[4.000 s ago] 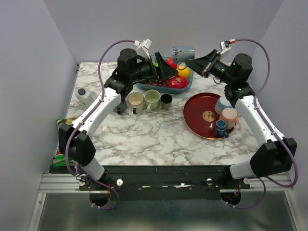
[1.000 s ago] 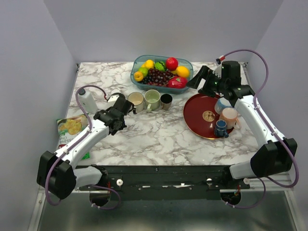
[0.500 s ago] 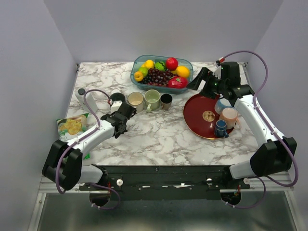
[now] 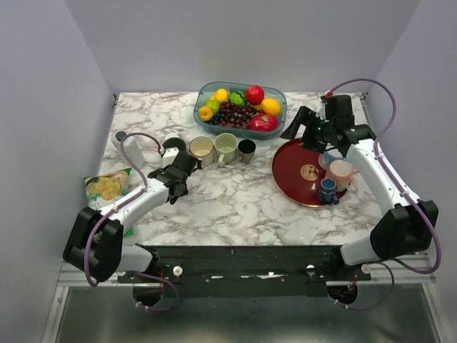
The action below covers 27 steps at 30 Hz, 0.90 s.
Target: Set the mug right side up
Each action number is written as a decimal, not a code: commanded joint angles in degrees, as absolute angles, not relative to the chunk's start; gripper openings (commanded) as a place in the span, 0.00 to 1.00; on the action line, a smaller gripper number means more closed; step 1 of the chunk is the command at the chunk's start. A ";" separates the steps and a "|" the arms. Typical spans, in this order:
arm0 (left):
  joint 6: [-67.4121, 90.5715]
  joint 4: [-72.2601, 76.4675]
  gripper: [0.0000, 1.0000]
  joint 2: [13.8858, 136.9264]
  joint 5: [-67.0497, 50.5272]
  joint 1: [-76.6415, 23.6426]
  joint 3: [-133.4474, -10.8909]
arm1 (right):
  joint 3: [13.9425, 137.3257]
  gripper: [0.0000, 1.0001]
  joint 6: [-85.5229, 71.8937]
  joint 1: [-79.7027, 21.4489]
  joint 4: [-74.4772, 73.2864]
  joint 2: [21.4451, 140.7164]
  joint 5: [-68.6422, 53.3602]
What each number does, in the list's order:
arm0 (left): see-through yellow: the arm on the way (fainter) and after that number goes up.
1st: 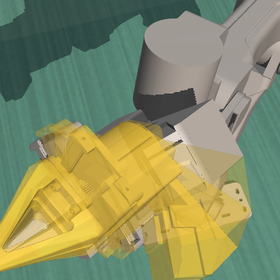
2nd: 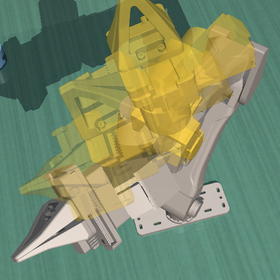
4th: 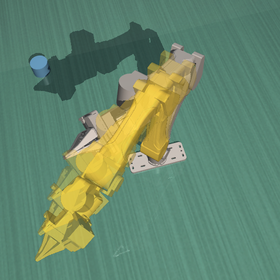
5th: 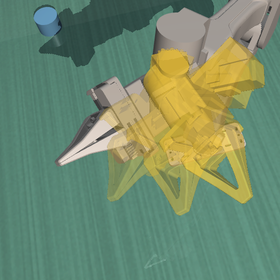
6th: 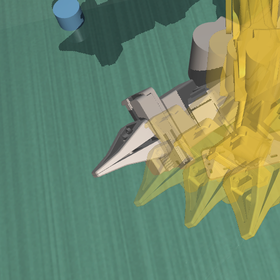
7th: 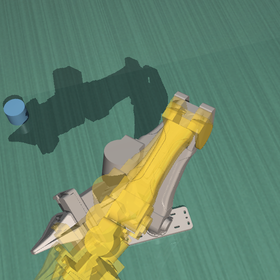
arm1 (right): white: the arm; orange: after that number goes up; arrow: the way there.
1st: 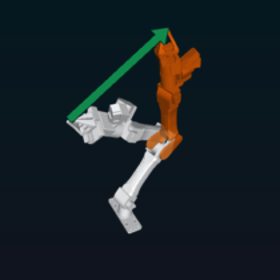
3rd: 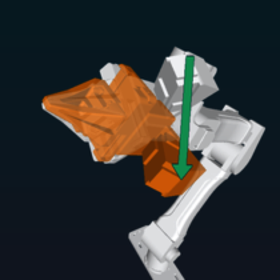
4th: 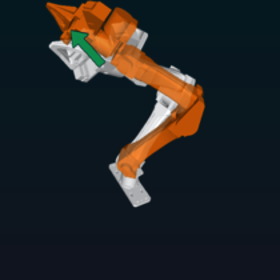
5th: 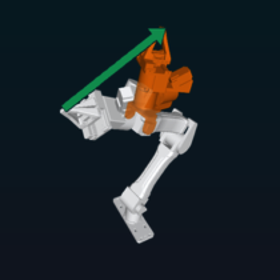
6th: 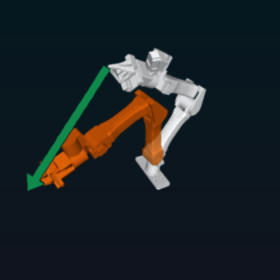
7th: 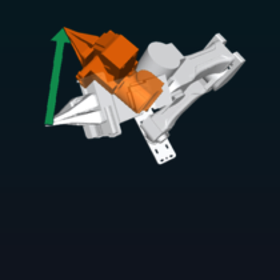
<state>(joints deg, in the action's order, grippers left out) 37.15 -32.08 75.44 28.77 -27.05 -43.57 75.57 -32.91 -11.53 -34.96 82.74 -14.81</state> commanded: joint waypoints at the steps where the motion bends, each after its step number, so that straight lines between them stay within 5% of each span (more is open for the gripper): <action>1: 38.32 -32.69 0.53 73.83 31.11 -26.81 -43.59 | 77.52 1.00 -30.59 -11.16 -39.63 83.67 -9.85; 17: 35.07 -40.69 0.98 66.01 29.18 -26.72 -56.86 | 71.20 1.00 -27.24 -10.99 -55.10 76.73 15.20; 27: 30.68 -32.79 0.99 69.78 20.84 -26.72 -64.51 | 61.26 1.00 -29.26 -10.90 -55.54 70.31 18.63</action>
<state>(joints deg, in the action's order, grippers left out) 32.95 -37.36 68.01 26.57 -26.96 -62.85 63.79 -27.94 -11.22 -53.84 71.20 15.22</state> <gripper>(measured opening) 0.988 0.996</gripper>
